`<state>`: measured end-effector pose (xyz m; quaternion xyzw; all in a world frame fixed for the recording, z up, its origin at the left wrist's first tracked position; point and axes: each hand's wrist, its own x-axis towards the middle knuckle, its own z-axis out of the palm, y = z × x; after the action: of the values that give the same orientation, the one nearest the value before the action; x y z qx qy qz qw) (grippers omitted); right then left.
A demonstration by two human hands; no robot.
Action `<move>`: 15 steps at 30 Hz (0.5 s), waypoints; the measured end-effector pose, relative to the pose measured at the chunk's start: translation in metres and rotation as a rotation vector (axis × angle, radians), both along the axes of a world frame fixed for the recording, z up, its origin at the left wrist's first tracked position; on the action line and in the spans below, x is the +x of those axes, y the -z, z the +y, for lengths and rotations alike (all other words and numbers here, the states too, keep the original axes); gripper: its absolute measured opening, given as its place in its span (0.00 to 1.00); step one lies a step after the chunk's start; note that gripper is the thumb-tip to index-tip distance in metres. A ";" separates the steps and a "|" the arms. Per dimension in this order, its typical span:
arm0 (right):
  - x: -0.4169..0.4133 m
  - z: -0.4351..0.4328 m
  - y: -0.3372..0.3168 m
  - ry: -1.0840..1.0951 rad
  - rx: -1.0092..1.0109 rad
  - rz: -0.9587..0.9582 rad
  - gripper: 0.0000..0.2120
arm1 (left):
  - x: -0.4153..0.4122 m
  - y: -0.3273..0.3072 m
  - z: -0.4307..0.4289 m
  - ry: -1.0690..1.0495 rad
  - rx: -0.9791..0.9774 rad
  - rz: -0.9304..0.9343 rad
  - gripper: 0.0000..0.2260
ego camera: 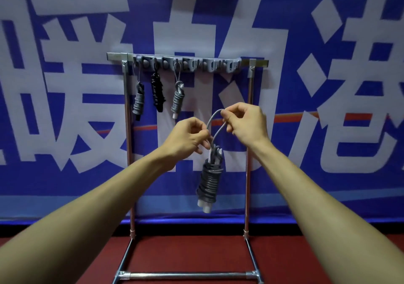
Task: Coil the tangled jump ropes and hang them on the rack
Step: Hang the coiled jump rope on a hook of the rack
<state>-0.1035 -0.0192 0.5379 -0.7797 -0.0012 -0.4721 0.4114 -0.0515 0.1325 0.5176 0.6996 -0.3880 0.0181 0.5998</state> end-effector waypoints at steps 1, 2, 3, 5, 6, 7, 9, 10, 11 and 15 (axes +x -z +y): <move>0.007 -0.002 -0.004 0.028 -0.029 -0.008 0.05 | 0.005 -0.007 -0.001 -0.006 -0.015 -0.002 0.06; 0.014 -0.004 -0.009 0.046 -0.056 -0.018 0.06 | 0.011 -0.015 -0.002 -0.019 -0.028 -0.007 0.06; 0.022 -0.005 -0.014 0.055 -0.075 -0.030 0.07 | 0.018 -0.022 -0.003 -0.038 -0.039 -0.013 0.05; 0.041 -0.008 -0.027 0.055 -0.088 -0.062 0.07 | 0.035 -0.038 -0.008 -0.081 -0.054 -0.029 0.04; 0.052 -0.010 -0.034 0.055 -0.086 -0.078 0.06 | 0.044 -0.046 -0.010 -0.101 -0.064 -0.035 0.04; 0.063 -0.011 -0.041 0.057 -0.084 -0.092 0.06 | 0.054 -0.054 -0.012 -0.120 -0.075 -0.036 0.04; 0.085 -0.015 -0.057 0.049 -0.074 -0.101 0.06 | 0.074 -0.070 -0.018 -0.156 -0.089 -0.030 0.06; 0.096 -0.018 -0.065 0.036 -0.066 -0.098 0.05 | 0.085 -0.077 -0.021 -0.174 -0.093 -0.033 0.06; 0.107 -0.020 -0.073 0.018 -0.048 -0.096 0.05 | 0.096 -0.085 -0.025 -0.192 -0.098 -0.039 0.06; 0.159 -0.034 -0.108 -0.080 0.101 -0.102 0.06 | 0.143 -0.117 -0.043 -0.249 -0.142 -0.055 0.08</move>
<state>0.0554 -0.0528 0.6459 -0.7322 -0.0294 -0.4939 0.4681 0.0915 0.0894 0.6342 0.6975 -0.3122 0.1390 0.6299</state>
